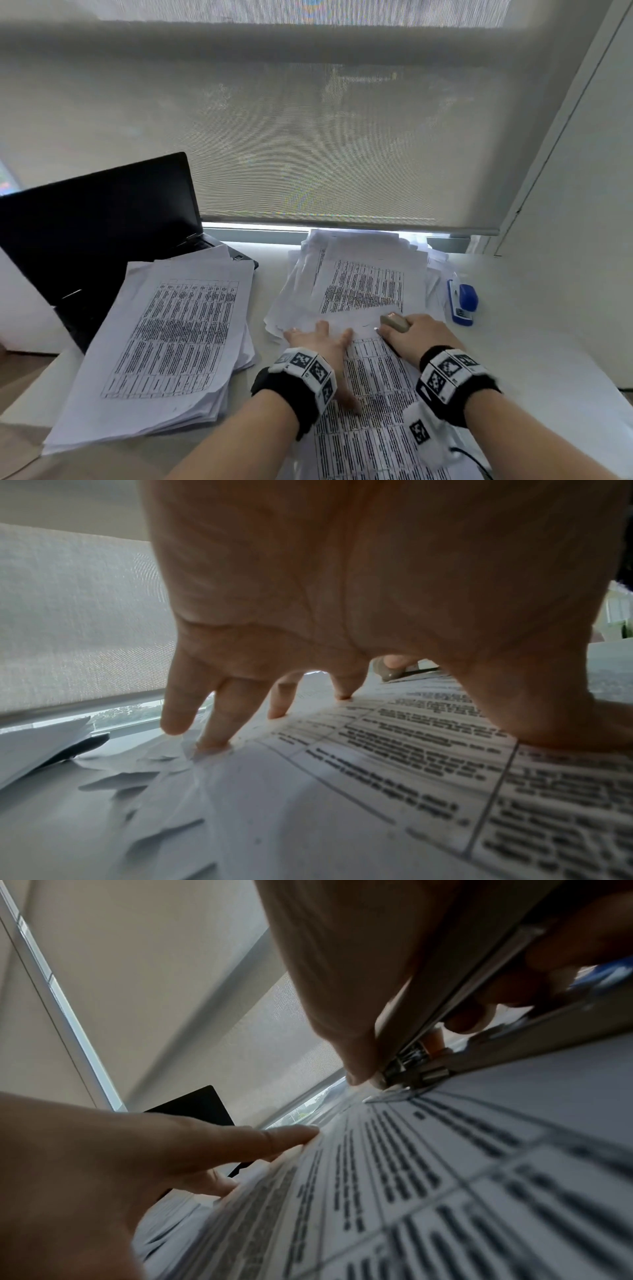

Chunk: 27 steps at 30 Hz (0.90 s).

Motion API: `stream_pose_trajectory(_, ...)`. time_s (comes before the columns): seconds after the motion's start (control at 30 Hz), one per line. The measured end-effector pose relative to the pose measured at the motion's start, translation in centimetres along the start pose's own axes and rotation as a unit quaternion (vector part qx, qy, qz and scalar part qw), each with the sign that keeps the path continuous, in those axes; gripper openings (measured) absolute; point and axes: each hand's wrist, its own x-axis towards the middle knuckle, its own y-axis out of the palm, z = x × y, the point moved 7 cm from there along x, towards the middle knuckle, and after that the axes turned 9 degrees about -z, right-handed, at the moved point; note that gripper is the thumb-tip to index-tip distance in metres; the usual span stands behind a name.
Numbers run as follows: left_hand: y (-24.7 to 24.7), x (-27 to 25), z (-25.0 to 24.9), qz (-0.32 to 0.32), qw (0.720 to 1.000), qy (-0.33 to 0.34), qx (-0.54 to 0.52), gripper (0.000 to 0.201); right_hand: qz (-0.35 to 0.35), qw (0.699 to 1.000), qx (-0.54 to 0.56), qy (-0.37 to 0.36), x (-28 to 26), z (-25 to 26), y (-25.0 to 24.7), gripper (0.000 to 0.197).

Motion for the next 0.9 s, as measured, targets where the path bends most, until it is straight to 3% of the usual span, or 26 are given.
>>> stream_pose_trajectory(0.23,0.1,0.1,0.0,-0.012,1.000,0.003,0.001,0.129,-0.015,0.999,-0.048,-0.009,1.0,1.7,-0.5,0.048)
stream_pose_trajectory(0.53,0.4,0.5,-0.2,-0.017,1.000,0.010,0.014,0.129,-0.039,0.999,-0.034,0.000,1.1,2.3,1.0,0.043)
stream_pose_trajectory(0.9,0.5,0.7,-0.1,-0.019,1.000,0.007,0.017,0.130,-0.046,0.997,0.052,0.040,2.0,1.9,1.7,0.056)
